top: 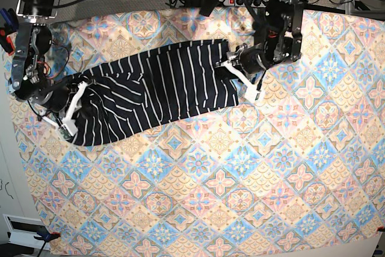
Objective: Fold the T-shirt properly
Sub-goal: 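Lift and fold the strip in half with both grippers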
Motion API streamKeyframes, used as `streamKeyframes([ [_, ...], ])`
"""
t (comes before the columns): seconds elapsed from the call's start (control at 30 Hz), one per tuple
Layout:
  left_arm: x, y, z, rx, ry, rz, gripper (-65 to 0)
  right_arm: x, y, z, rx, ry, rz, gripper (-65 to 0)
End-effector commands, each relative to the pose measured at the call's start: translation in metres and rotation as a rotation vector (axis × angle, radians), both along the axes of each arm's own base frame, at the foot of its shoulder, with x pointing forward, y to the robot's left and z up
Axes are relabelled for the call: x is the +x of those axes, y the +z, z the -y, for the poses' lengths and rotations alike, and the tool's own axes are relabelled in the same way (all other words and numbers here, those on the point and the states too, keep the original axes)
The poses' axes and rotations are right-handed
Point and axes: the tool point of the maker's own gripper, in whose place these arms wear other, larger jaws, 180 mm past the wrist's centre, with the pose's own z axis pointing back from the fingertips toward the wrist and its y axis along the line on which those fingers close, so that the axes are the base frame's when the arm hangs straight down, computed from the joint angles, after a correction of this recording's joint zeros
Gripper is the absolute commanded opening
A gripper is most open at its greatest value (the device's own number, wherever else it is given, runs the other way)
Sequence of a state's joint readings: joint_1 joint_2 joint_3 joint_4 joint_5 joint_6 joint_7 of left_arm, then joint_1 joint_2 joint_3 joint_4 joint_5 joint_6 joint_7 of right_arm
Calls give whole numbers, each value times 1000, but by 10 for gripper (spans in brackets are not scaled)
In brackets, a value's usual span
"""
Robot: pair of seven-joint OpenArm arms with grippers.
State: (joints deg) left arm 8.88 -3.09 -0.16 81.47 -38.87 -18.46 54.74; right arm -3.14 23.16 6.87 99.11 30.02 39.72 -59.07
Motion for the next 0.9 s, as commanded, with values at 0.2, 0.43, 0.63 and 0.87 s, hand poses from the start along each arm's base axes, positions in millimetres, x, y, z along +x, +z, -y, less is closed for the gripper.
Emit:
streamKeyframes([
  [0.2, 17, 14, 23, -34, -25, 92, -650, -1, 26, -68, 28, 198, 85, -646],
  [0.43, 14, 4, 24, -36, -24, 60, -650, -7, 24, -139, 127, 328, 79, -646],
  [0.63, 14, 4, 23, -35, -19, 60, -650, -6, 22, -195, 181, 451, 56, -646],
  [0.87, 13, 3, 22, -35, -16, 56, -650, -15, 1, -235, 208, 530, -15, -643],
])
